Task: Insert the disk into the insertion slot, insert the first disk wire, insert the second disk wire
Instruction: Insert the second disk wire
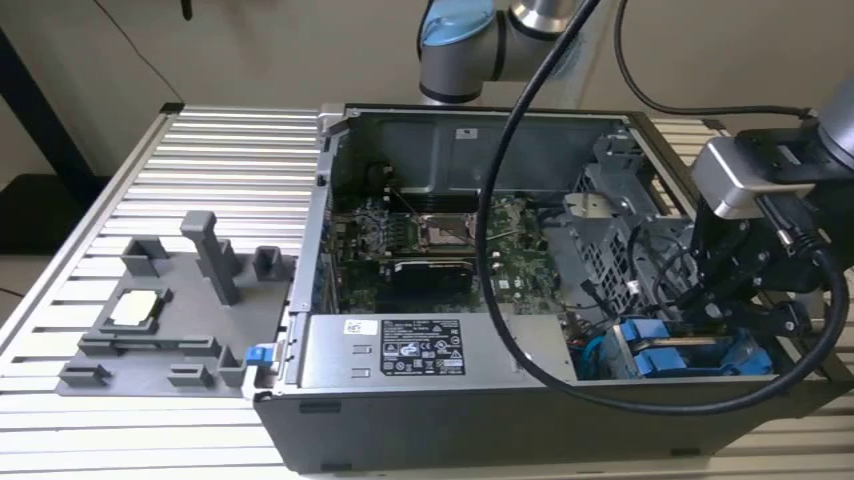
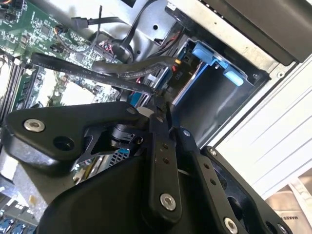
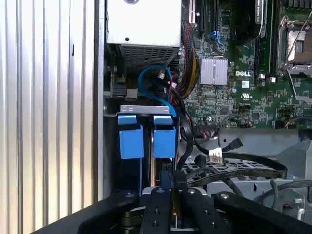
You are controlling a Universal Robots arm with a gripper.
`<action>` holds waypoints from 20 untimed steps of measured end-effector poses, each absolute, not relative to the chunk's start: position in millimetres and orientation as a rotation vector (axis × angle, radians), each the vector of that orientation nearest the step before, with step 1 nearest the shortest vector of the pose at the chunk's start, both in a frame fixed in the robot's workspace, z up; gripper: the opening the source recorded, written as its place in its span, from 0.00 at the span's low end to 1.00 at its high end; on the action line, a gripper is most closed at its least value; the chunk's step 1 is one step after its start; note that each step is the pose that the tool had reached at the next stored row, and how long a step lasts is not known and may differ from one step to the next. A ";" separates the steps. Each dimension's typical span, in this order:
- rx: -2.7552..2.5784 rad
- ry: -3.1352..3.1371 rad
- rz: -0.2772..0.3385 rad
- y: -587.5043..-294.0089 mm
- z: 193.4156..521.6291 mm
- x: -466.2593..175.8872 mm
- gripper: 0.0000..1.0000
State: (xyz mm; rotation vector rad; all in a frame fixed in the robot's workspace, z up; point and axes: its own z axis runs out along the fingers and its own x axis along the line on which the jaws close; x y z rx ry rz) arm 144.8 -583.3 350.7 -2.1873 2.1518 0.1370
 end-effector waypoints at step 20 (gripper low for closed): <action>-2.122 2.068 -0.075 -580.6 341.6 118.5 0.16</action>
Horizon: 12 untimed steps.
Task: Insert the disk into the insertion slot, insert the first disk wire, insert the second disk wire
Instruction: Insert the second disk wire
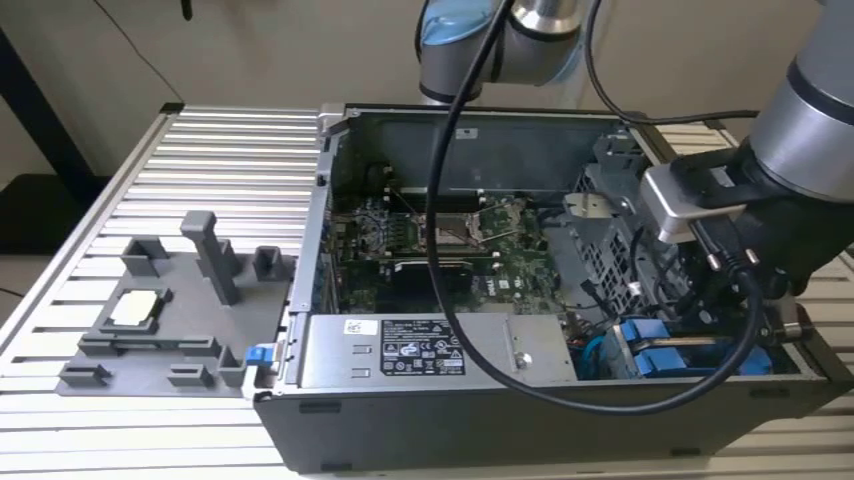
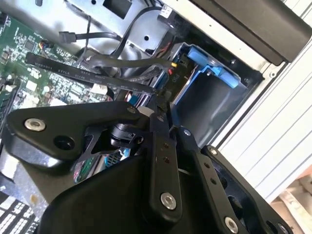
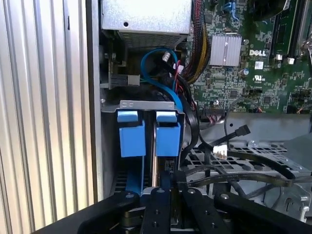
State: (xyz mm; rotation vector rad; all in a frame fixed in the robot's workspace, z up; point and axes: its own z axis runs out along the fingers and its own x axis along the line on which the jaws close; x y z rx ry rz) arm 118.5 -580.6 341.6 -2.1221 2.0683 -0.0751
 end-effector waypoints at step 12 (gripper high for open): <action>-2.114 2.052 -0.144 -576.9 333.6 109.3 0.16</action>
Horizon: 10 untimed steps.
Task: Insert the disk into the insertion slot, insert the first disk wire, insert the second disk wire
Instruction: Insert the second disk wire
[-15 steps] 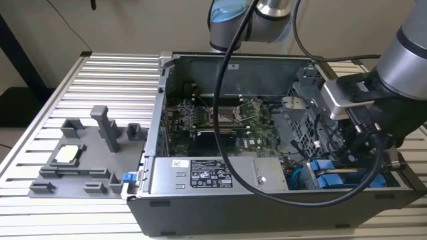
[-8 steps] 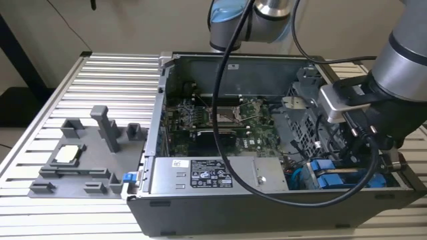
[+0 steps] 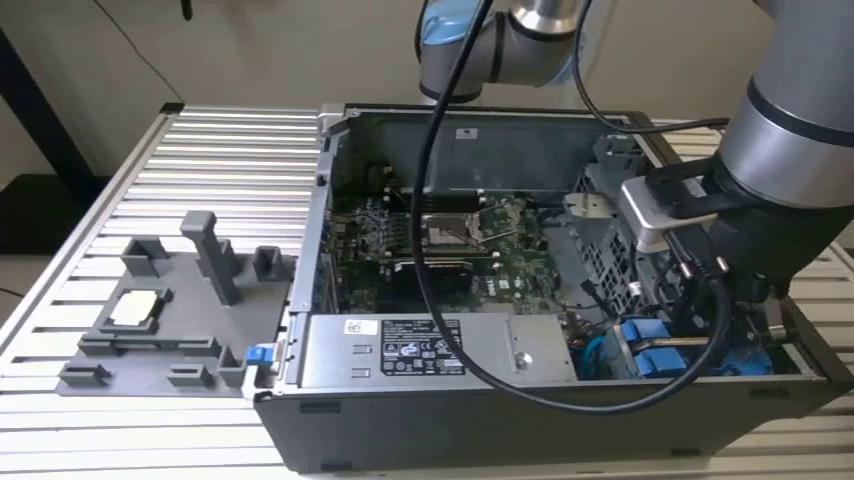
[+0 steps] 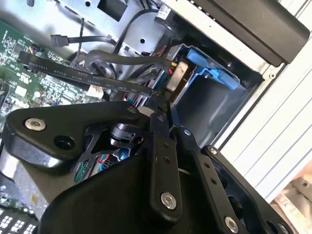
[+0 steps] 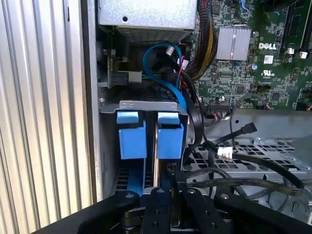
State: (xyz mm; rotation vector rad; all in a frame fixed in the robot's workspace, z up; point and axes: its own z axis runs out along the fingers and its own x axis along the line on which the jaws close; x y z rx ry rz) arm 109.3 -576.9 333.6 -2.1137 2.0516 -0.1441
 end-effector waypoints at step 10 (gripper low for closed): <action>-2.114 2.052 -0.144 -576.9 333.4 108.5 0.23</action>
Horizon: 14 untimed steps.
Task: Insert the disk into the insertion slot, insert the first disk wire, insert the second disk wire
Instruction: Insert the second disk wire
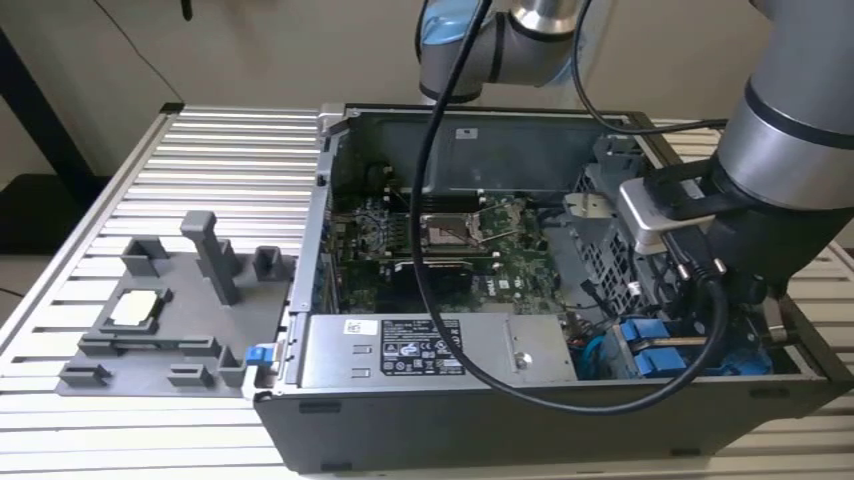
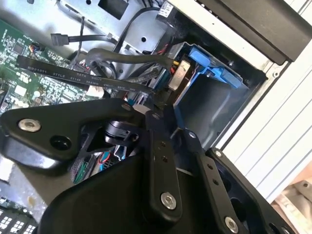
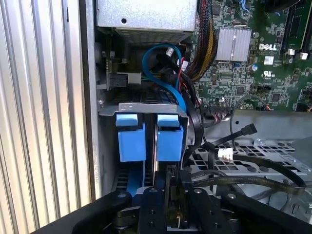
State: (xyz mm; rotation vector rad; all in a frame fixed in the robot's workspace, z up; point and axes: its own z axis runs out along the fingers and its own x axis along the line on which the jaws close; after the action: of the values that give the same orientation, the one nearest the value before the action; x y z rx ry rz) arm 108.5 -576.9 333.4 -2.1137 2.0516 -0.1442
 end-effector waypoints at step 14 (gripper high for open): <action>-2.114 2.052 -0.143 -577.6 367.3 108.4 0.30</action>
State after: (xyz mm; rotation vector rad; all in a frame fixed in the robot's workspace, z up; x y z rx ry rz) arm 108.4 -577.6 367.3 -2.1141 2.0522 -0.1432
